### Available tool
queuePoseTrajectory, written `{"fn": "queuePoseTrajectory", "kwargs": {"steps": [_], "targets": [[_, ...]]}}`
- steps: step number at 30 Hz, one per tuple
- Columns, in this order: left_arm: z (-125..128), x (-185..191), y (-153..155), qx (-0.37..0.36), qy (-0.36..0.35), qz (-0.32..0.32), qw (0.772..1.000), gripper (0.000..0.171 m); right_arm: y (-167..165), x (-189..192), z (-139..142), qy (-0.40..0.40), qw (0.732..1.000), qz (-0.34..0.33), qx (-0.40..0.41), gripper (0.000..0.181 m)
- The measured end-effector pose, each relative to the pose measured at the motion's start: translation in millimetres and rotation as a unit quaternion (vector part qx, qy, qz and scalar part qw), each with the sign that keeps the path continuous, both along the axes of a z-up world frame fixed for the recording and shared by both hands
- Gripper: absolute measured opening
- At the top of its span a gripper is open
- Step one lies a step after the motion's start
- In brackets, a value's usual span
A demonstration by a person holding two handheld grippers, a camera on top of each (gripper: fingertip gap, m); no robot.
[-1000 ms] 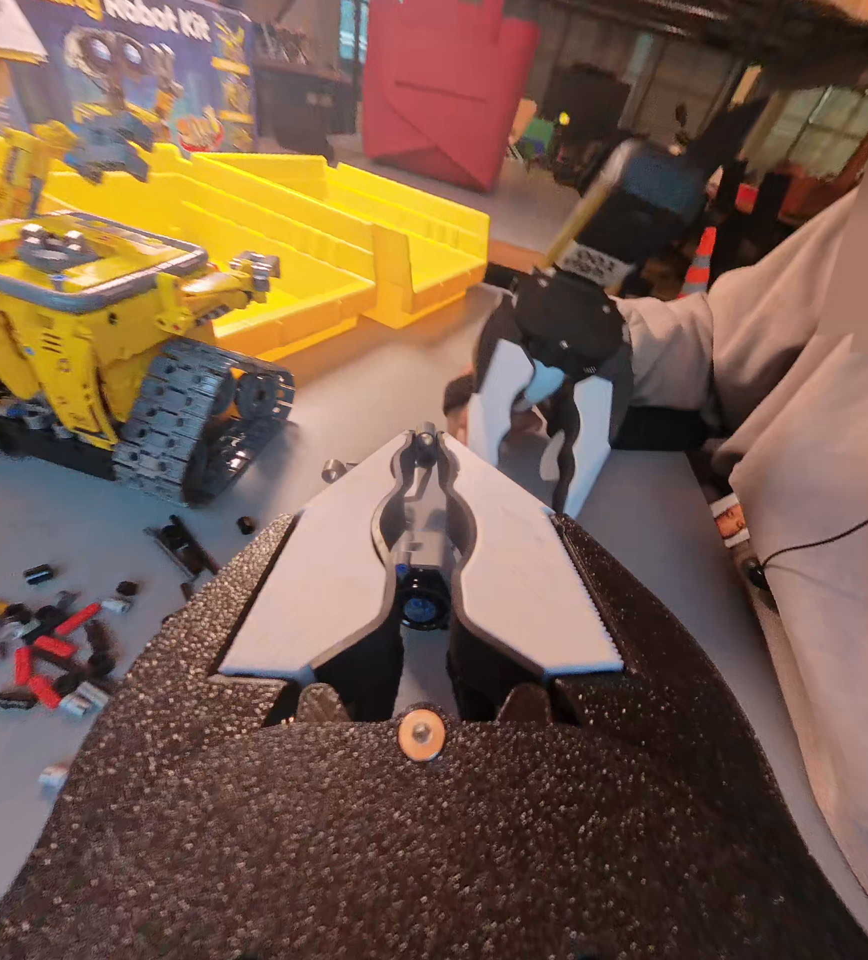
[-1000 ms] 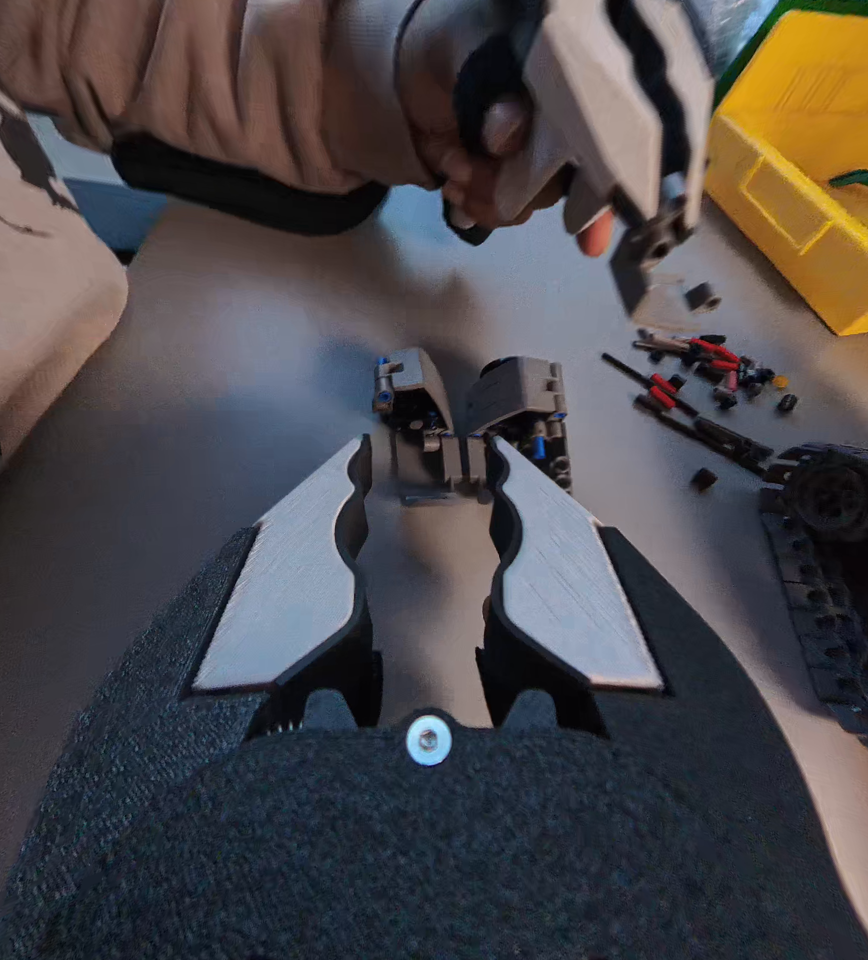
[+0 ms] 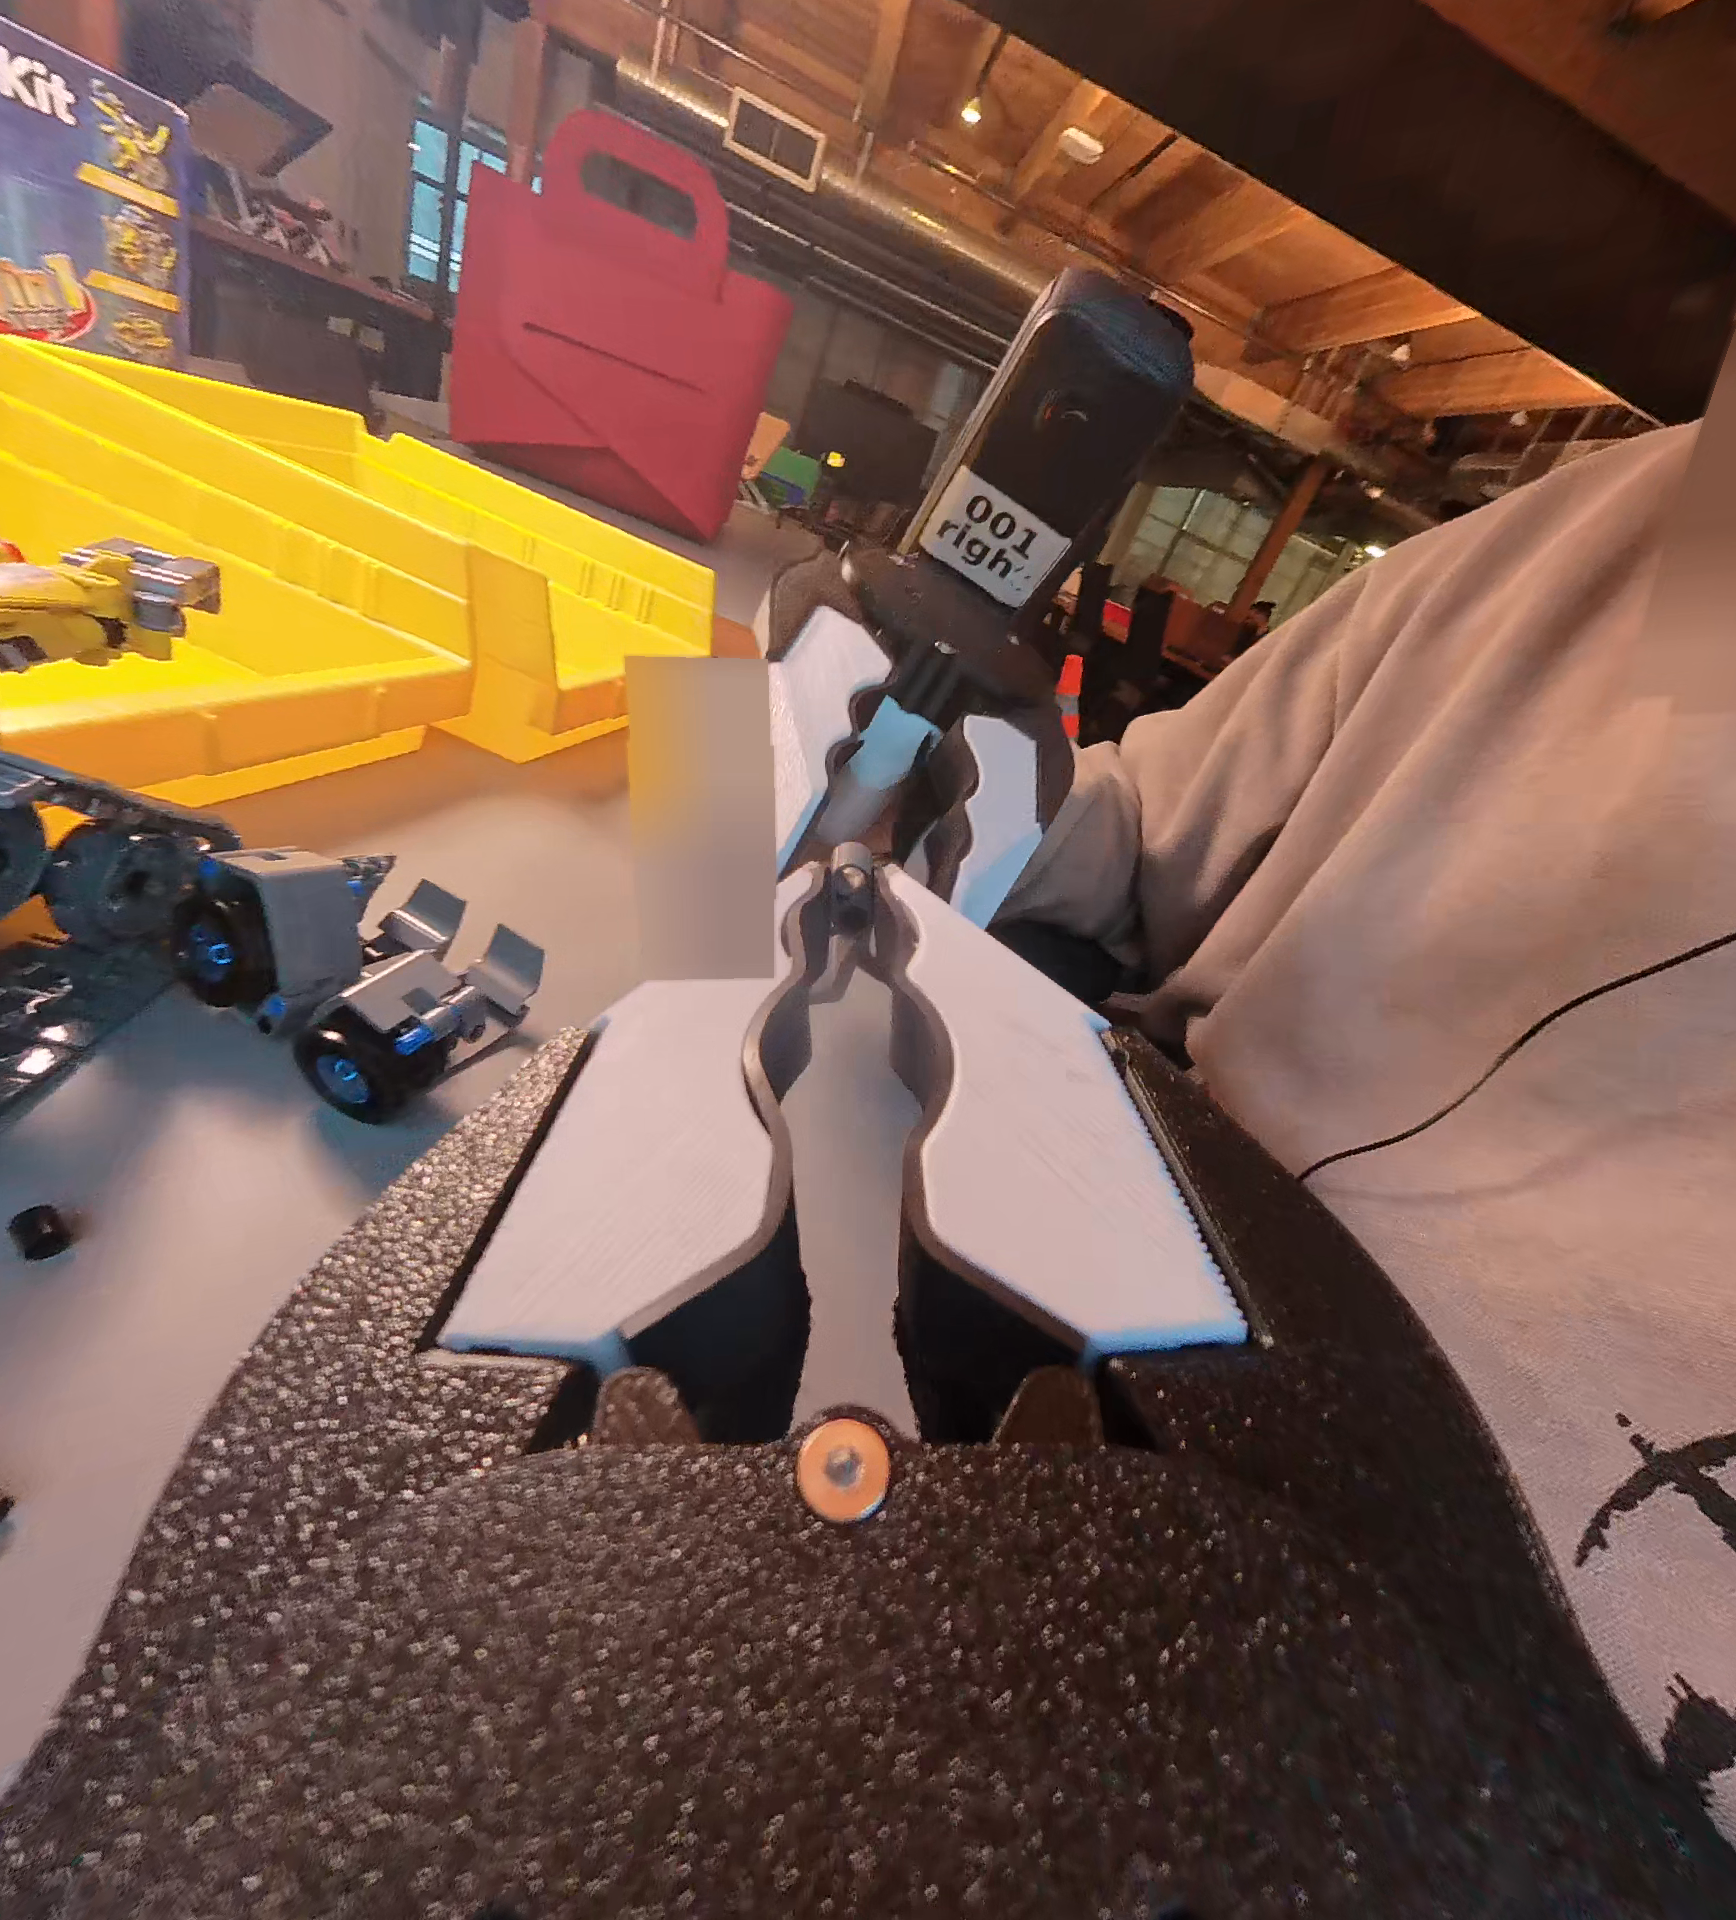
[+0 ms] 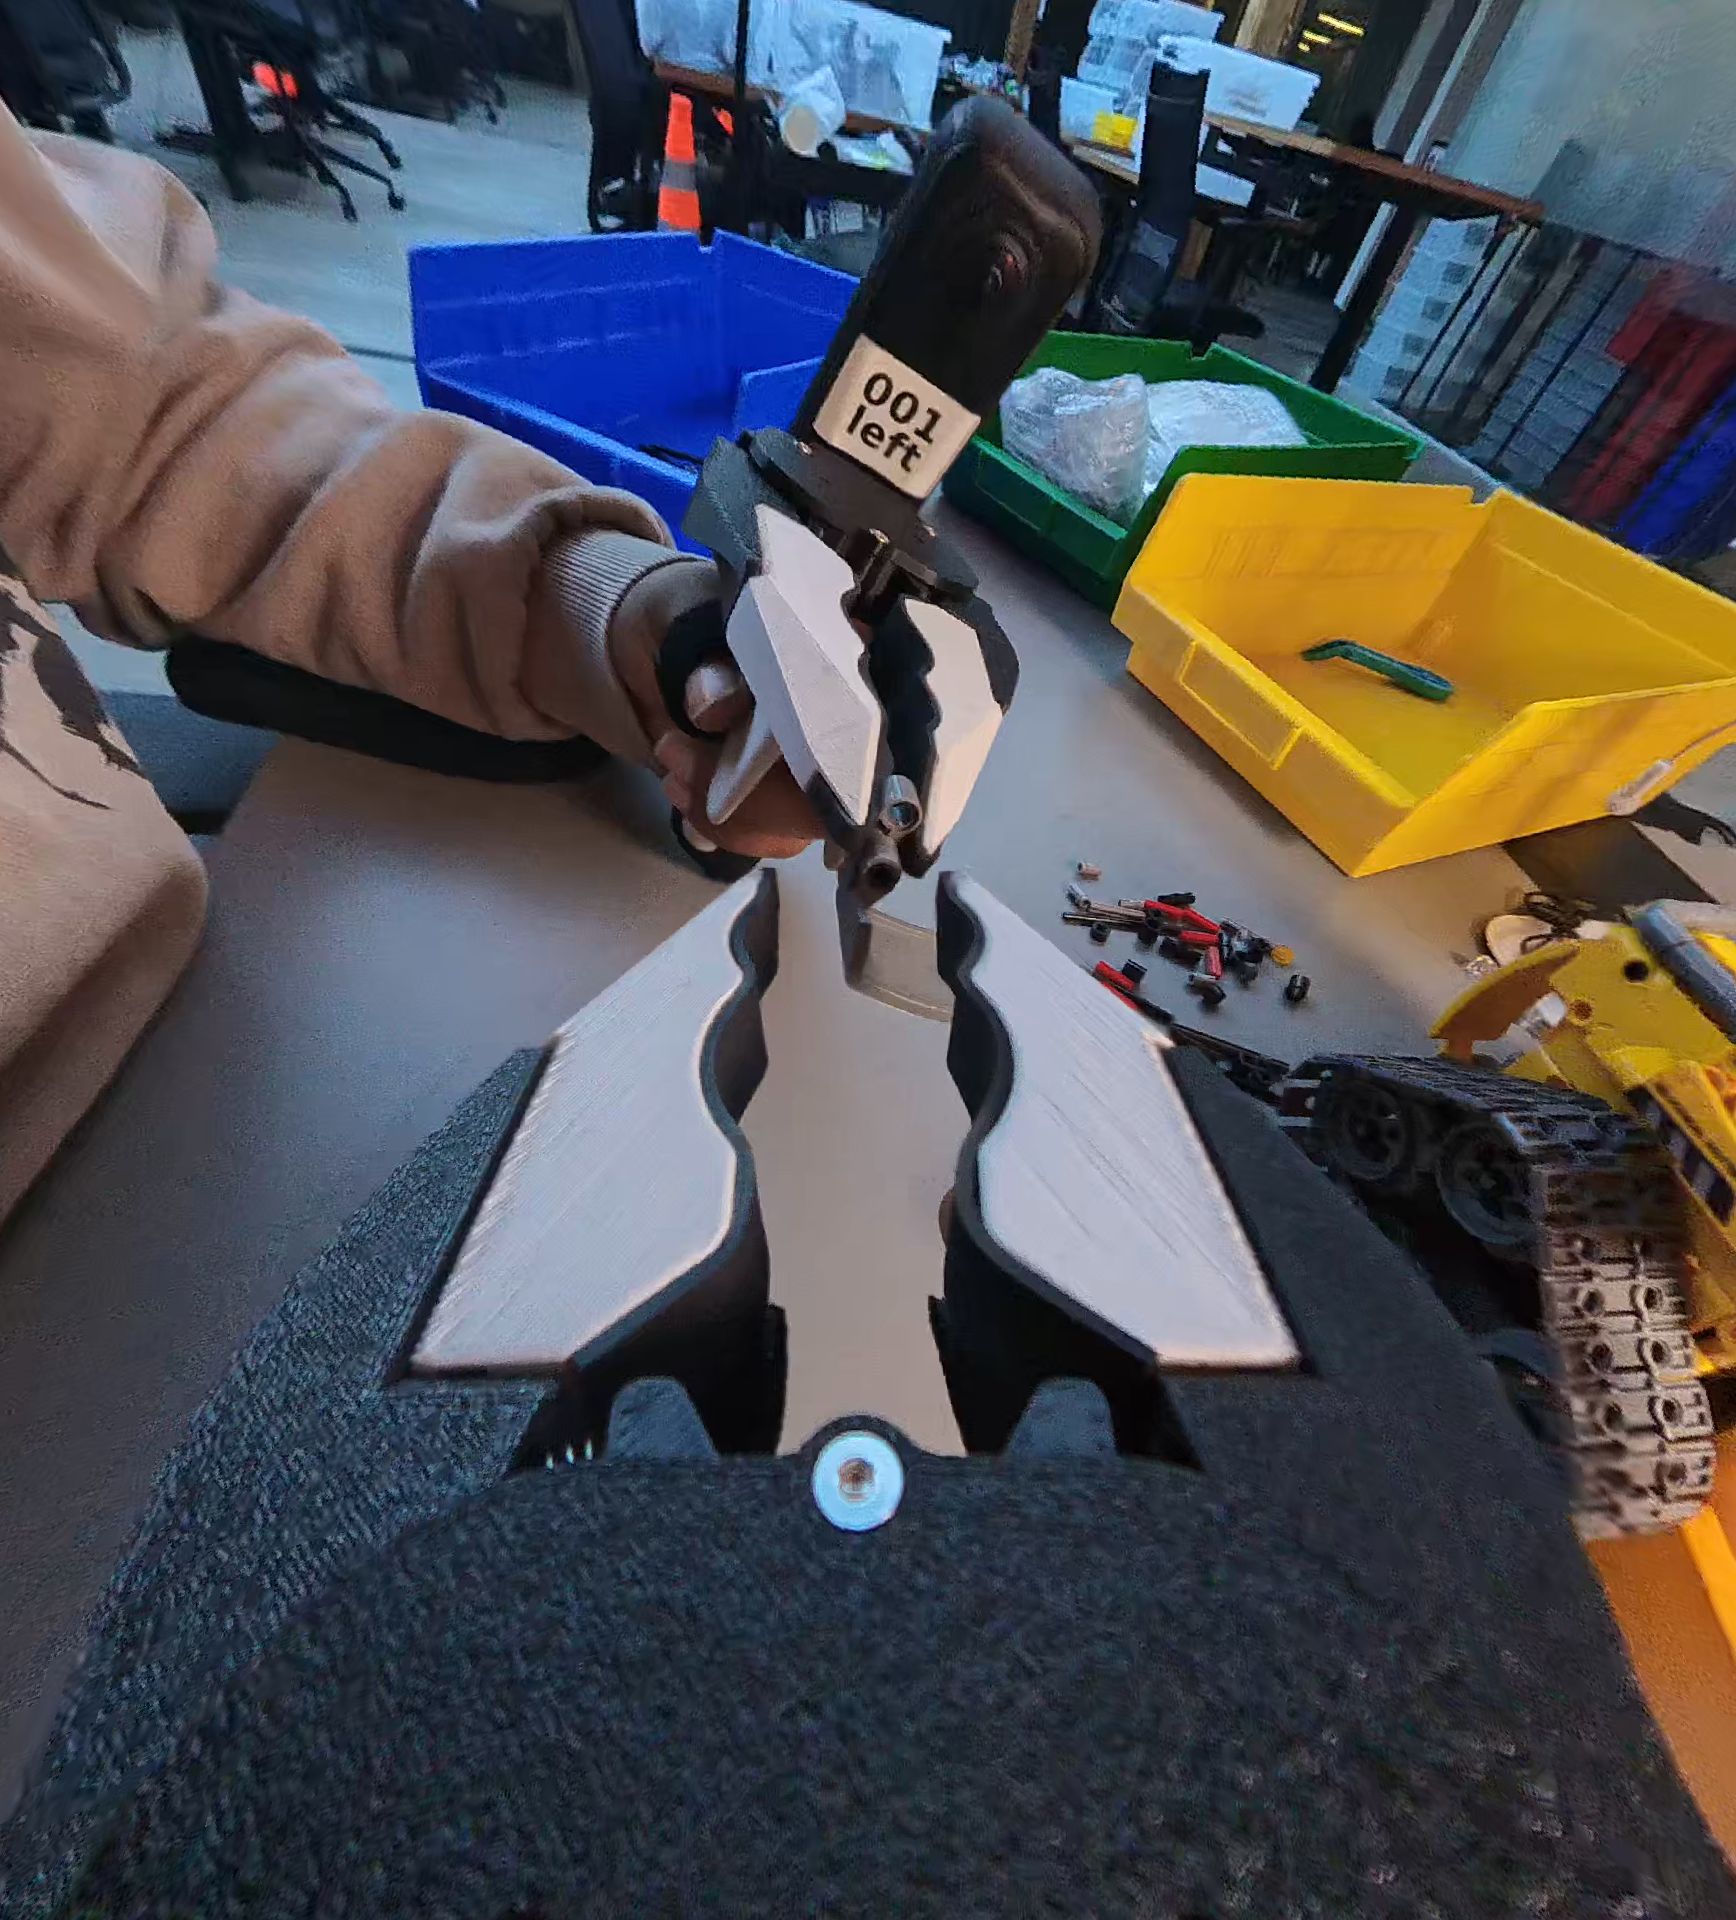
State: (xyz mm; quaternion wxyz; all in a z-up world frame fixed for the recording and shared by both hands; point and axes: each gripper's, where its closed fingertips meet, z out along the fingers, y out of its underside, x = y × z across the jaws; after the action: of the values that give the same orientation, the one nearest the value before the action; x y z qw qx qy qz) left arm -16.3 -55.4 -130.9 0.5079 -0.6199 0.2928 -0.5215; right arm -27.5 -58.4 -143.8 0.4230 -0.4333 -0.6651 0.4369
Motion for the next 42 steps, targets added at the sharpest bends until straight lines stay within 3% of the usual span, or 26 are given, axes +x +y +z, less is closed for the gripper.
{"fn": "queuePoseTrajectory", "kwargs": {"steps": [3, 6, 15, 23, 24, 27, 30, 32, 35, 42], "targets": [[0, 2, -4, 0.002, 0.0, -0.011, 1.0, 0.006, 0, -2, -3, 0.007, 1.0, -0.003, -0.026, 0.009], [0, 1, -1, -0.008, -0.008, -0.01, 1.0, 0.006, -3, -1, -7, 0.006, 0.998, 0.007, -0.056, 0.003], [-1, 6, -9, -0.017, -0.008, -0.036, 0.999, 0.006, -10, 7, -3, 0.019, 0.986, 0.058, -0.153, 0.002], [-7, 3, -6, -0.009, 0.048, -0.018, 0.999, 0.006, -4, 6, -4, 0.017, 0.988, 0.05, -0.148, 0.001], [-8, -1, -5, -0.003, 0.063, -0.013, 0.998, 0.006, 0, 8, -3, 0.017, 0.987, 0.05, -0.152, 0.001], [14, -54, 12, 0.001, 0.015, 0.049, 0.999, 0.006, 35, 31, 20, 0.061, 0.982, 0.025, -0.179, 0.001], [8, -52, 10, 0.002, 0.021, 0.04, 0.999, 0.007, 39, 29, 20, 0.06, 0.984, 0.015, -0.168, 0.002], [3, -42, 7, 0.001, 0.026, 0.028, 0.999, 0.007, 33, 25, 3, 0.025, 0.988, 0.019, -0.152, 0.002], [7, -37, 2, 0.003, 0.007, 0.016, 1.0, 0.006, 23, 20, -37, -0.06, 0.996, 0.017, -0.058, 0.002], [1, -22, -3, -0.01, 0.008, -0.007, 1.0, 0.006, 15, 24, -103, -0.205, 0.975, 0.012, 0.086, 0.006]]}}
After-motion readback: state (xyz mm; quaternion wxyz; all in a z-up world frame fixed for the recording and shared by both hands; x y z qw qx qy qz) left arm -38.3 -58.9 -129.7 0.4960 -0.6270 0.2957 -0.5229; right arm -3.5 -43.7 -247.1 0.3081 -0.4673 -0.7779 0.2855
